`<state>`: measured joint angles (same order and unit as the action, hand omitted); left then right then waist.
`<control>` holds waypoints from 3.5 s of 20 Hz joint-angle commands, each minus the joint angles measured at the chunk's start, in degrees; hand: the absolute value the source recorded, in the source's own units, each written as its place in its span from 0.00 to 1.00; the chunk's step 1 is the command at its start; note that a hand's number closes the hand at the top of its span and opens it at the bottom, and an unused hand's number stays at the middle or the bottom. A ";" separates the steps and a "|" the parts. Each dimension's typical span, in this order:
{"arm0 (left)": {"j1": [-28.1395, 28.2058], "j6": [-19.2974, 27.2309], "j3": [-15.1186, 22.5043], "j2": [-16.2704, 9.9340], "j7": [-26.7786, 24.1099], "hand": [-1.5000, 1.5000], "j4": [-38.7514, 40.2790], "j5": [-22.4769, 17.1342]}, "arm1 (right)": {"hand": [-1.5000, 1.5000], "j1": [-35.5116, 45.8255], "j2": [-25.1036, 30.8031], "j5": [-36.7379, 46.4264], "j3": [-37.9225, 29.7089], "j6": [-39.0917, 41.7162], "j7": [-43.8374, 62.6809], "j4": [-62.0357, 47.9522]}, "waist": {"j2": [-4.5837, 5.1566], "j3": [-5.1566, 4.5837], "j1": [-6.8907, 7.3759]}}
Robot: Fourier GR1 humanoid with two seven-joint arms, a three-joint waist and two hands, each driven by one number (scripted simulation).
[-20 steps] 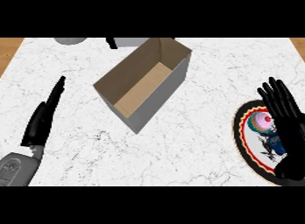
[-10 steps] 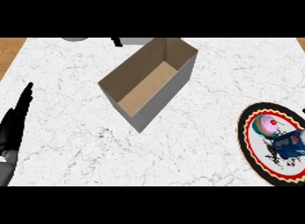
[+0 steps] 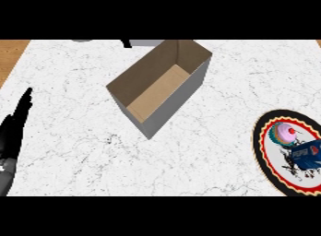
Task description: Pick the can from the plate and place it in the cardboard box
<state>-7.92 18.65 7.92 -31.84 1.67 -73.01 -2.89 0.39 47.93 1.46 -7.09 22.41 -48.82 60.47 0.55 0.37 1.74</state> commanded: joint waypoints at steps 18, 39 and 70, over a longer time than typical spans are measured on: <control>2.04 -1.92 -2.78 1.53 1.65 0.50 -2.15 1.90 | 0.00 20.53 6.59 32.19 22.58 -1.34 -5.18 -14.64 | -0.43 -0.33 -0.77; 4.94 -4.12 -6.61 4.64 1.45 0.50 -3.87 7.61 | 0.00 21.41 2.75 34.87 22.15 2.45 -6.60 -10.31 | -0.78 -0.41 -1.94; 0.67 -8.94 -11.92 7.99 3.40 0.50 -2.57 11.02 | 1.00 17.60 -17.96 45.07 15.89 -15.66 26.12 -1.72 | -0.63 -0.40 -1.90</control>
<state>-5.96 9.59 -4.50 -24.81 3.61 -75.63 7.79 18.00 37.24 44.99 8.71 9.77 -33.82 58.11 -0.71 -0.95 -0.14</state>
